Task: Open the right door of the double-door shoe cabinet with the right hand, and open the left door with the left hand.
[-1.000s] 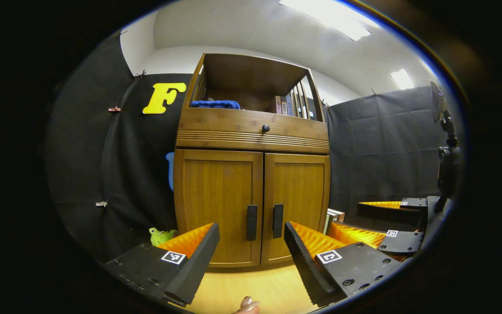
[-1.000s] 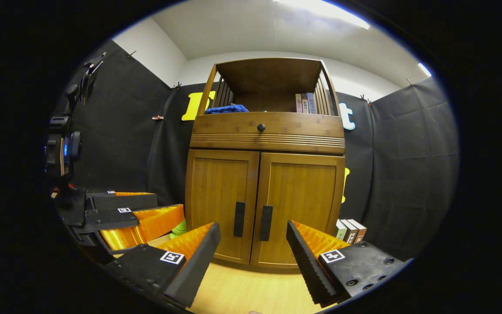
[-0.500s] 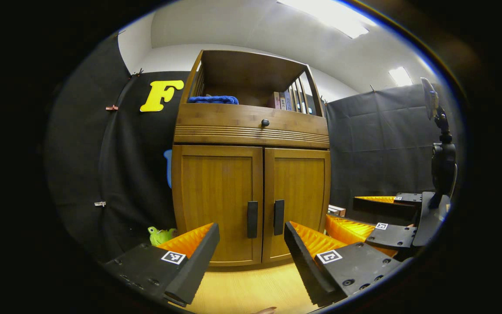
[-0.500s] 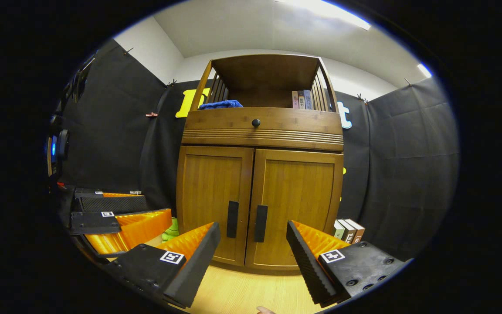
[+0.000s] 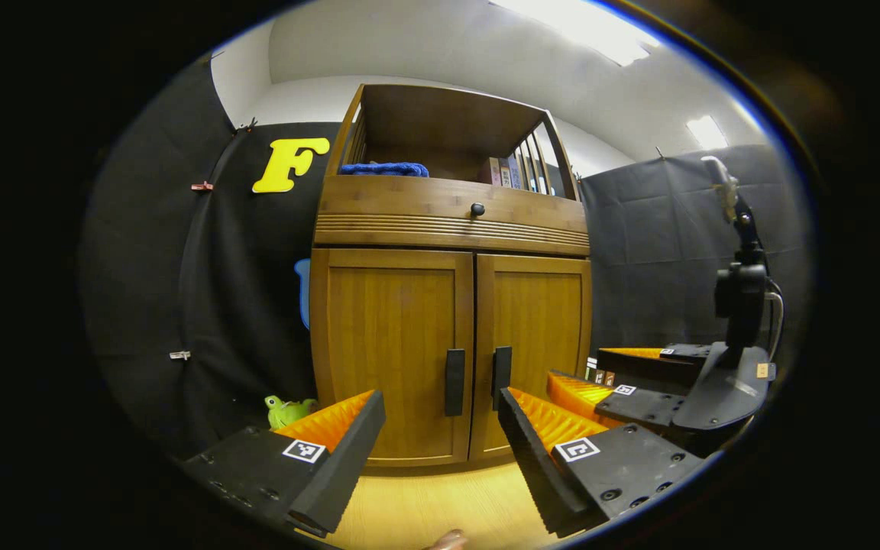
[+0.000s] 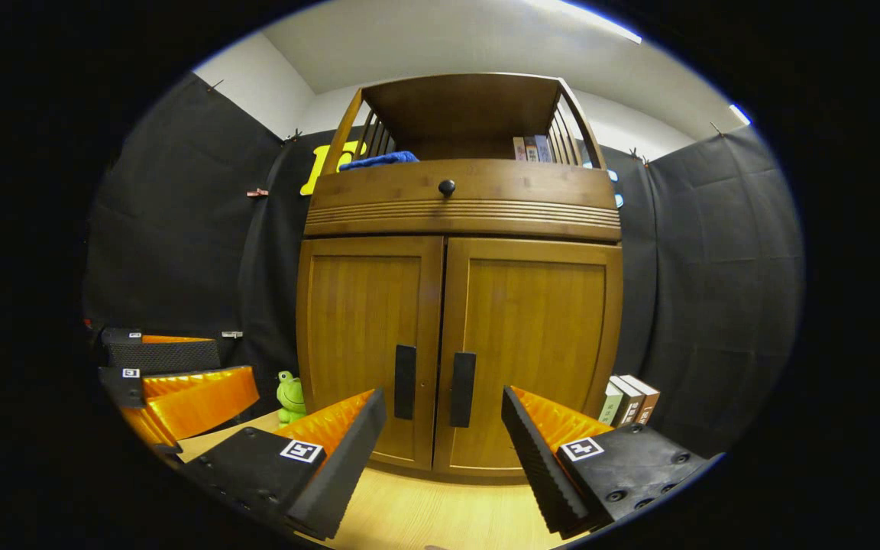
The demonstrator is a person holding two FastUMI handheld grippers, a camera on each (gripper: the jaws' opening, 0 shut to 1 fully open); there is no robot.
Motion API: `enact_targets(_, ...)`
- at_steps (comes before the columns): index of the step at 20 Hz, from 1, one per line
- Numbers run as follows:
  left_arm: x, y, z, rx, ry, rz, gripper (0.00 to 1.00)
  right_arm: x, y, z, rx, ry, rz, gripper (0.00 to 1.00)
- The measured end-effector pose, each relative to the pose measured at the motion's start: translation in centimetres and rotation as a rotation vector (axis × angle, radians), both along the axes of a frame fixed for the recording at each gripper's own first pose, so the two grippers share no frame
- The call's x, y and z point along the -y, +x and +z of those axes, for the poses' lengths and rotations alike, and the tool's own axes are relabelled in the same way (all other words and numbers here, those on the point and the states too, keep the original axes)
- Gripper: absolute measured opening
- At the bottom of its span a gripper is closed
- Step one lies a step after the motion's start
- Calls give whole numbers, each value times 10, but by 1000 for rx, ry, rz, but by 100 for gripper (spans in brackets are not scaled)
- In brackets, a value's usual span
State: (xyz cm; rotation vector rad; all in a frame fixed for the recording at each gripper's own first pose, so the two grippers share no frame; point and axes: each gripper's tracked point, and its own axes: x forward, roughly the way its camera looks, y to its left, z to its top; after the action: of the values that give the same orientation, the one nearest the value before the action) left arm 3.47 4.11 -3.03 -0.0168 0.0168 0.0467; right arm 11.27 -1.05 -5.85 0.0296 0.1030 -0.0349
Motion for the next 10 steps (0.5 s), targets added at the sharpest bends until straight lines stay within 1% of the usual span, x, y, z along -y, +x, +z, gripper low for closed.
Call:
enact_targets(1, -2, 0, -1, 0, 0, 3, 93, 0, 8, -5, -7, 3, 0, 95)
enact_targets(5, -11, -2, -5, 0, -1, 12, 93, 4, 40, -25, -30, -12, -20, 95)
enact_targets(10, -29, -1, -9, 14, -19, 39, 93, 12, 73, -42, -33, 6, -49, 94)
